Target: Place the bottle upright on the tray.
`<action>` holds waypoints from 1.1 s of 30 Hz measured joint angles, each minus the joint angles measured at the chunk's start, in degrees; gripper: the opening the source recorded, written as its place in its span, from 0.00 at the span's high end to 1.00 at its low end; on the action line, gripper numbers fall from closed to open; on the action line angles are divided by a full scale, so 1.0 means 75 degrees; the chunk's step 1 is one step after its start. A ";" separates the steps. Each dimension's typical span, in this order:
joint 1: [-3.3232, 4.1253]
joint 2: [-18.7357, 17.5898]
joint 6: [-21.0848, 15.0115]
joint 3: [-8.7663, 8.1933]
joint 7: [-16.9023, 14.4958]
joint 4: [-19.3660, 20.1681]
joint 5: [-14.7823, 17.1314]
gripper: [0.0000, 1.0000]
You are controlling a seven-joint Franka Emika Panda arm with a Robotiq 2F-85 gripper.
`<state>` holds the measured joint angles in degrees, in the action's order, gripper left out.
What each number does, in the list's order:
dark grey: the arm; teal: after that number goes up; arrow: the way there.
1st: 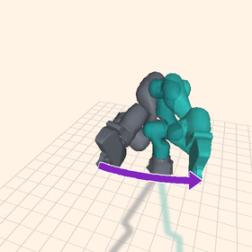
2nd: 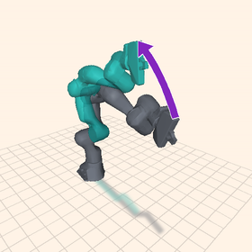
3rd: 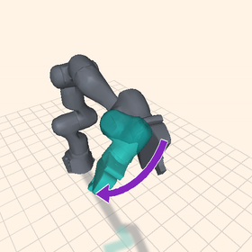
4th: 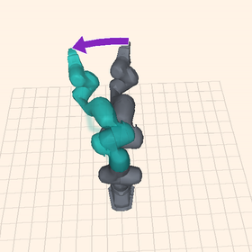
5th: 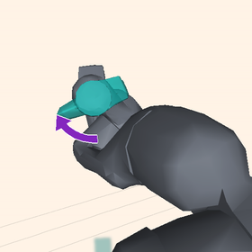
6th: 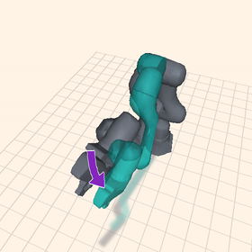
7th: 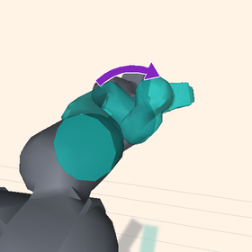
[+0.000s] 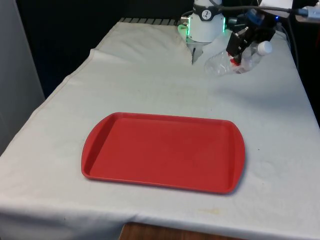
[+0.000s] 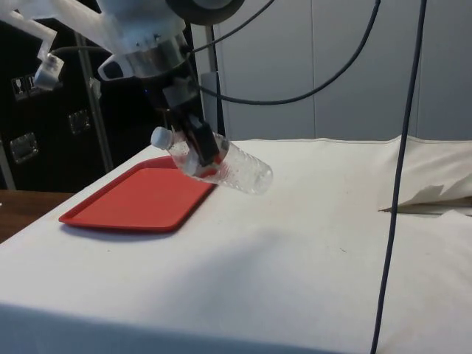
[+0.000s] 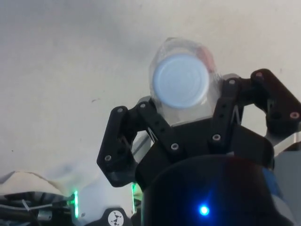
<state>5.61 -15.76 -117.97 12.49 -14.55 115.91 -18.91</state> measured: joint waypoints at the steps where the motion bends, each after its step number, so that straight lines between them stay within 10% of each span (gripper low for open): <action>1: -0.0008 0.0008 -0.0046 -0.0023 -0.0015 0.0000 0.0015 1.00; 33: -0.0115 0.0199 -0.1360 -0.0535 -0.0665 0.0199 0.0894 1.00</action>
<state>4.76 -14.27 -128.17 8.48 -19.54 117.40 -12.20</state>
